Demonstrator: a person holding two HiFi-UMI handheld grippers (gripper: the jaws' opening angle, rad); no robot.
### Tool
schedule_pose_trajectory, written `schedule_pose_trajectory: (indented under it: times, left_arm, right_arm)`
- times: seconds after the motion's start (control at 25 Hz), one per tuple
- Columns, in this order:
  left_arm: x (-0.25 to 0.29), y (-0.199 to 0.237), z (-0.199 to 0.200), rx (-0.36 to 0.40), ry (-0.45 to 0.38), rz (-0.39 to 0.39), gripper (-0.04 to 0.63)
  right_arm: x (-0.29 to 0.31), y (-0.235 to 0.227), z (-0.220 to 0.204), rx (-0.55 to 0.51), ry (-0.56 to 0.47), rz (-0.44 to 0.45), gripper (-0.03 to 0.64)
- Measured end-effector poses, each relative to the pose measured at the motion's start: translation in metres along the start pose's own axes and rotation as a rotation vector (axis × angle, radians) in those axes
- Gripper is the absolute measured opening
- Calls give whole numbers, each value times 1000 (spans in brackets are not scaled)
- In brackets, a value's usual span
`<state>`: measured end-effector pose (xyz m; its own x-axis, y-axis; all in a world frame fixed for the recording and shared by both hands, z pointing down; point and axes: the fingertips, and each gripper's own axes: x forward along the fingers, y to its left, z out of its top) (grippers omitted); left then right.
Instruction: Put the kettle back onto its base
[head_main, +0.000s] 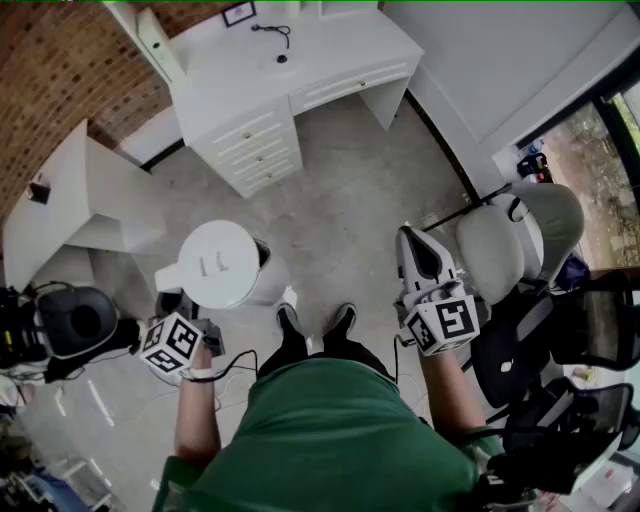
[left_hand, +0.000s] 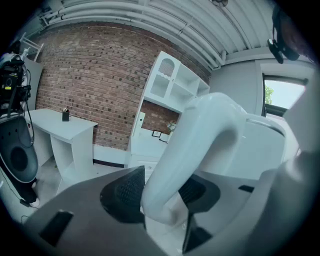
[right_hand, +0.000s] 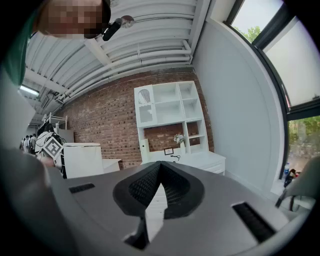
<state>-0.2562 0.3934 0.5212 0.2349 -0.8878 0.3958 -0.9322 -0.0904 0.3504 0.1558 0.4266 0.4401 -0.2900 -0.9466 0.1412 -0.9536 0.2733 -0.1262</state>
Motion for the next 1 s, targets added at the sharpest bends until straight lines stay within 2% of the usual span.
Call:
schedule_pose_trajectory:
  times: [0.32,0.52,0.76,1.0]
  left_arm:
    - [11,41,16,1,19,14,202]
    - [31,50,30,-3,49,-48,206]
    - [46,71,62,-44,29,-138,206]
    - [61,88,75,-37,22,-167,206]
  right_arm:
    - [13,19,14,-23,-1,-31,12]
    - [20,33,29,-6,-21,-79,14]
    - [28,72,48,-48,-46,-138,14]
    - [21,89,25,-32,-12,-191,14]
